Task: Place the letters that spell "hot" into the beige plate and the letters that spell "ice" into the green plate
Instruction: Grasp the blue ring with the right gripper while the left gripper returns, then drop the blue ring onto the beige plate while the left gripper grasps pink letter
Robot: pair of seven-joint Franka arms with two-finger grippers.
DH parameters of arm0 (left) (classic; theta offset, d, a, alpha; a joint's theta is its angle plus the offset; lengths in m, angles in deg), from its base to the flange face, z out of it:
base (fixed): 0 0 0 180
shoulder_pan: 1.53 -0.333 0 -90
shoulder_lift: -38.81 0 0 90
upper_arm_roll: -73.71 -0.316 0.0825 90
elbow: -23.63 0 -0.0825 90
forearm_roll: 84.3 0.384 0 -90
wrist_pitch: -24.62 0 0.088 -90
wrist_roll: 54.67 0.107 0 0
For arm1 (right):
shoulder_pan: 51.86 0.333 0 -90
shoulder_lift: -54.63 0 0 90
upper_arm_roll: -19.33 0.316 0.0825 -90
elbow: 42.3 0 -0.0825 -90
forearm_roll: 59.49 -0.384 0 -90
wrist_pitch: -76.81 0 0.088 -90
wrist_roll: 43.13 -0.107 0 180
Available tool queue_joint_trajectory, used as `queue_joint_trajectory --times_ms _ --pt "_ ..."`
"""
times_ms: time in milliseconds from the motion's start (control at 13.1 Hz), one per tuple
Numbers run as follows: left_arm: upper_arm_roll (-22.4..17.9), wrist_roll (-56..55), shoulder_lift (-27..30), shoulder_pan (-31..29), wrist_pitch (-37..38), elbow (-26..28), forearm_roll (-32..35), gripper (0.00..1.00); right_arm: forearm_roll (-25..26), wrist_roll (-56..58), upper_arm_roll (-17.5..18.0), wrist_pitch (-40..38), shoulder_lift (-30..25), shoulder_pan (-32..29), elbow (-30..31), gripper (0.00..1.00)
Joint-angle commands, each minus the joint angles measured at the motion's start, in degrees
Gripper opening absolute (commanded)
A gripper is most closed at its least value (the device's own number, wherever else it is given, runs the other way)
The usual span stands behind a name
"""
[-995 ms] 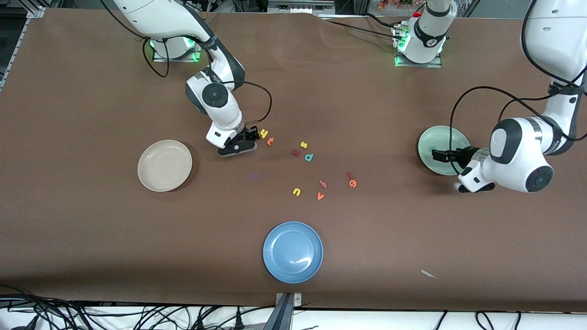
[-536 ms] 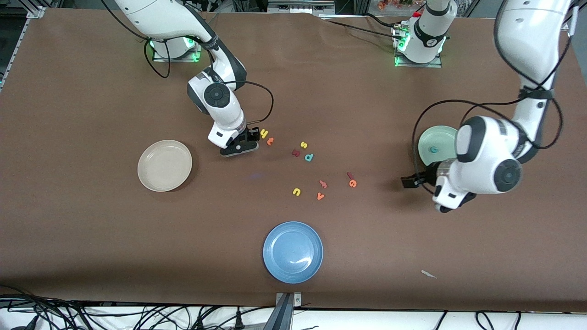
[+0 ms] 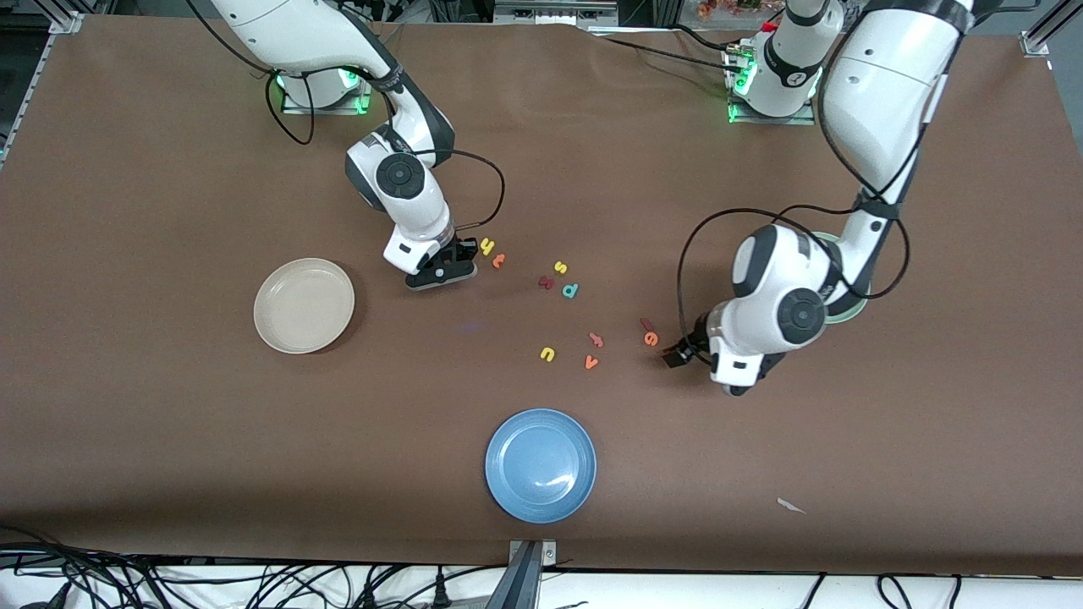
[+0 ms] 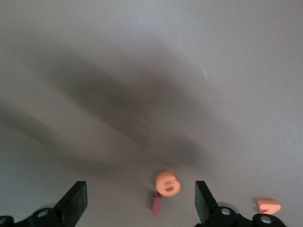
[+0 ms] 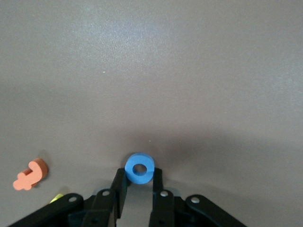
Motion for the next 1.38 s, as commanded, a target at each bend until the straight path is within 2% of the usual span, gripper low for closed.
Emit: queue_joint_trajectory --times_ms 0,77,306,383,536,689,1072,1149,1225,1302 --pt "-0.93 -3.75 -2.03 3.19 -2.10 -1.64 -0.28 1.00 1.27 0.98 -0.84 -2.43 -2.76 0.09 -0.38 0.15" --pt "-0.94 -3.76 -2.38 3.80 -2.11 -1.73 -0.37 0.95 1.10 2.55 -1.54 -5.41 -4.42 0.09 -0.38 0.15" --pt "-0.94 -3.67 -2.91 3.98 -2.20 -1.64 -0.19 0.64 0.57 8.96 -2.69 -12.35 -9.87 -1.83 -0.21 0.15" --pt "-0.94 -3.32 -2.99 3.90 -2.20 -1.64 -0.19 0.56 0.39 12.46 -2.78 -14.38 -11.54 -3.33 -0.03 0.15" --pt "-0.94 -3.23 -3.00 4.16 -2.20 -1.29 -0.11 0.55 0.39 20.72 -4.87 -16.24 -13.57 -6.06 0.75 0.15" --pt "-1.02 -3.49 -3.34 4.95 -2.20 -1.20 -0.10 0.49 0.39 28.90 -8.65 -16.60 -13.93 -7.20 0.76 0.16" --pt "-1.11 -3.67 -3.79 6.00 -2.20 -0.94 -0.10 0.49 0.39 40.96 -17.09 -16.34 -12.79 -8.17 0.85 0.16" --pt "-1.11 -3.67 -3.87 6.01 -2.11 -0.94 -0.10 0.41 0.39 43.41 -18.58 -15.99 -12.70 -8.44 1.02 0.16" --pt "-1.11 -3.58 -3.79 6.01 -2.11 -0.94 -0.10 0.25 0.39 45.70 -19.55 -15.38 -12.18 -8.61 1.02 0.17" --pt "-1.11 -3.49 -3.87 6.01 -2.02 -0.94 -0.10 0.11 0.39 46.16 -20.00 -14.59 -11.91 -8.87 1.02 0.25"
